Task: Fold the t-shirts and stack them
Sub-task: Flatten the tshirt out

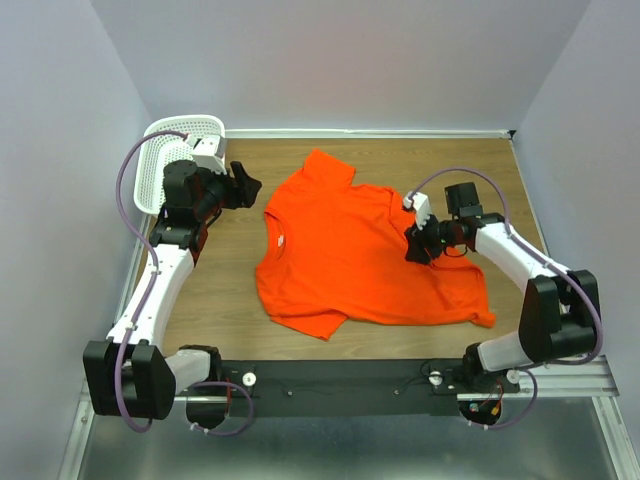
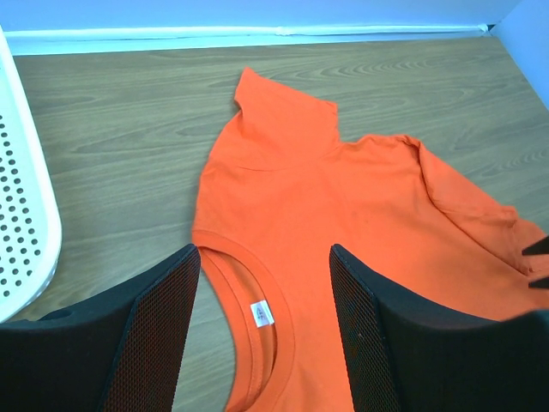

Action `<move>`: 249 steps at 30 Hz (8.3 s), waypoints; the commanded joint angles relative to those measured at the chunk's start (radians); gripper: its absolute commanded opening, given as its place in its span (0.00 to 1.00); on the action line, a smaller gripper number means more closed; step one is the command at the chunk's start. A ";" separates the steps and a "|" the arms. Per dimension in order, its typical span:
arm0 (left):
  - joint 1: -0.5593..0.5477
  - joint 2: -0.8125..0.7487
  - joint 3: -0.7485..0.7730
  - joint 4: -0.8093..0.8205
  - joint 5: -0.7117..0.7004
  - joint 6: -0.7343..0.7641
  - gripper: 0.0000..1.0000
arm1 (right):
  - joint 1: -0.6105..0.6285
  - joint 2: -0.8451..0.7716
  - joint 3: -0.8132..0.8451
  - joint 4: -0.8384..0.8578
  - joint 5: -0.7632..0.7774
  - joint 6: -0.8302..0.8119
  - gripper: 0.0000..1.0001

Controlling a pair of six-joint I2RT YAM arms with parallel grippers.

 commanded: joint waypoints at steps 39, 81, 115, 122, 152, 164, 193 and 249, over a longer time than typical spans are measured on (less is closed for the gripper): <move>0.001 -0.036 -0.018 0.004 -0.009 0.014 0.70 | -0.162 0.269 0.121 0.149 0.242 0.407 0.50; -0.003 0.343 0.155 0.137 0.063 -0.020 0.65 | -0.224 0.157 0.247 0.206 0.257 0.375 0.01; -0.105 1.528 1.426 -0.087 0.147 -0.303 0.58 | -0.355 0.360 0.381 0.373 0.205 0.567 0.01; -0.123 1.564 1.458 -0.116 0.094 -0.360 0.55 | -0.369 0.365 0.367 0.373 0.155 0.584 0.01; -0.120 1.527 1.472 -0.306 -0.104 -0.210 0.55 | -0.384 0.362 0.353 0.372 0.070 0.593 0.01; -0.138 1.505 1.400 -0.360 -0.029 -0.136 0.34 | -0.392 0.352 0.344 0.372 0.064 0.593 0.01; -0.068 1.125 0.819 -0.076 -0.103 -0.157 0.35 | -0.410 0.342 0.321 0.361 0.050 0.575 0.01; -0.069 1.167 1.073 -0.108 0.054 -0.124 0.00 | -0.410 0.268 0.325 0.353 0.090 0.527 0.01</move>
